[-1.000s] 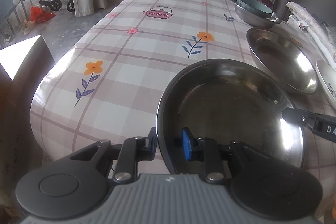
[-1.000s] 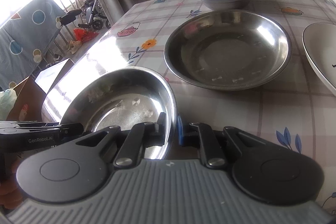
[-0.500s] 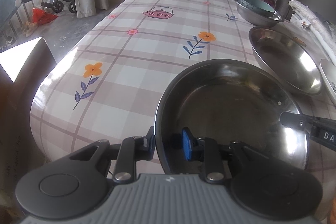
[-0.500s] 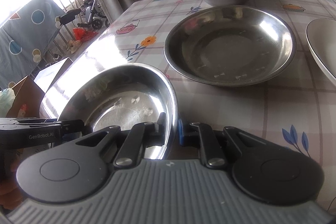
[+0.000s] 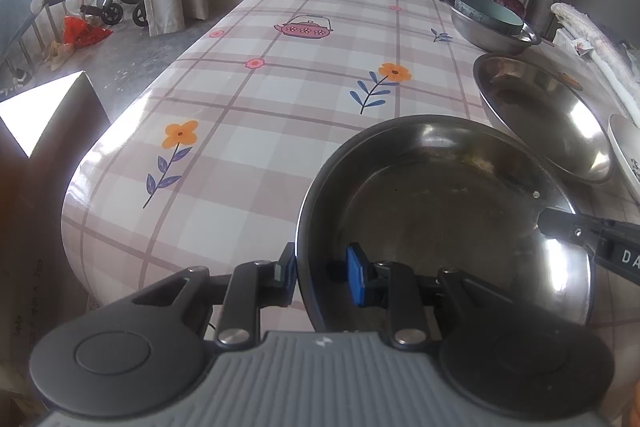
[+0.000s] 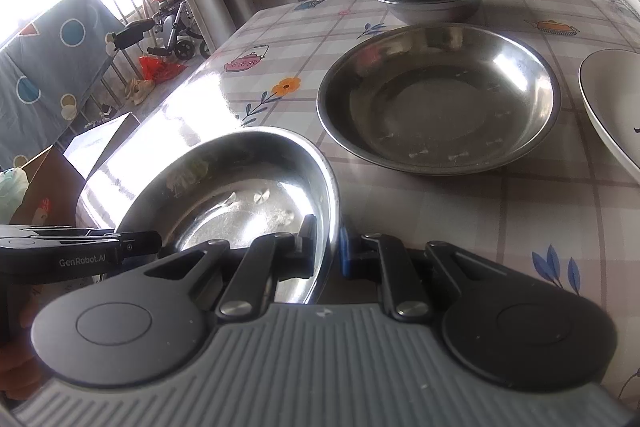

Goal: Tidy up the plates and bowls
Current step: 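Carry the oval steel dish and large steel plate toward the nested bowls with both grippers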

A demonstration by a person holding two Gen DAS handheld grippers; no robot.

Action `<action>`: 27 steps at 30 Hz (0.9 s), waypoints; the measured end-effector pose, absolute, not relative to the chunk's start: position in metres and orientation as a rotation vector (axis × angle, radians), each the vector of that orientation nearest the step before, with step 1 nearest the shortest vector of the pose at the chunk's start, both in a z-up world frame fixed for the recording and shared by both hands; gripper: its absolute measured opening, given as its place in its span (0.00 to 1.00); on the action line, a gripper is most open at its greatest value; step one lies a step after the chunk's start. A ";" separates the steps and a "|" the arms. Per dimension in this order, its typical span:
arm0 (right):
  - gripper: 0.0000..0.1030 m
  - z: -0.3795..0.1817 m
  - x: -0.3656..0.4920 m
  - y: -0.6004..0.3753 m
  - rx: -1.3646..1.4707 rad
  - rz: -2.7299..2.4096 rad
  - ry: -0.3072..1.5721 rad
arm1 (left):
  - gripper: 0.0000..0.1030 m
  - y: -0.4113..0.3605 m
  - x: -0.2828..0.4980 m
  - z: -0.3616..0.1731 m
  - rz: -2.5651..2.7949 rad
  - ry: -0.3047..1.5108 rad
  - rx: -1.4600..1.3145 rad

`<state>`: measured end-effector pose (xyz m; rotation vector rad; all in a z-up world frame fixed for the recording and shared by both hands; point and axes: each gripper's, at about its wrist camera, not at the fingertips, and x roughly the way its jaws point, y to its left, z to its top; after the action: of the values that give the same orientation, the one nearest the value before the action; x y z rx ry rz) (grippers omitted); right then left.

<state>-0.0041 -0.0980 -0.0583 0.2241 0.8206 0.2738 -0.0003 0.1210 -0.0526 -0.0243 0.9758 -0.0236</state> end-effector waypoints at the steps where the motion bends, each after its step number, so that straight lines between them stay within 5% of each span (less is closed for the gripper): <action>1: 0.10 -0.058 -0.004 -0.098 0.223 0.274 0.819 | 0.25 0.121 -0.001 -0.052 -0.024 0.975 -0.025; 27: 0.11 -0.046 -0.011 -0.099 0.225 0.284 0.787 | 0.25 0.121 -0.008 -0.037 -0.017 0.933 -0.026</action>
<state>-0.0111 -0.0994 -0.0456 0.2254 0.7869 0.2841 -0.0082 0.1206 -0.0366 -0.0258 0.9333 -0.0172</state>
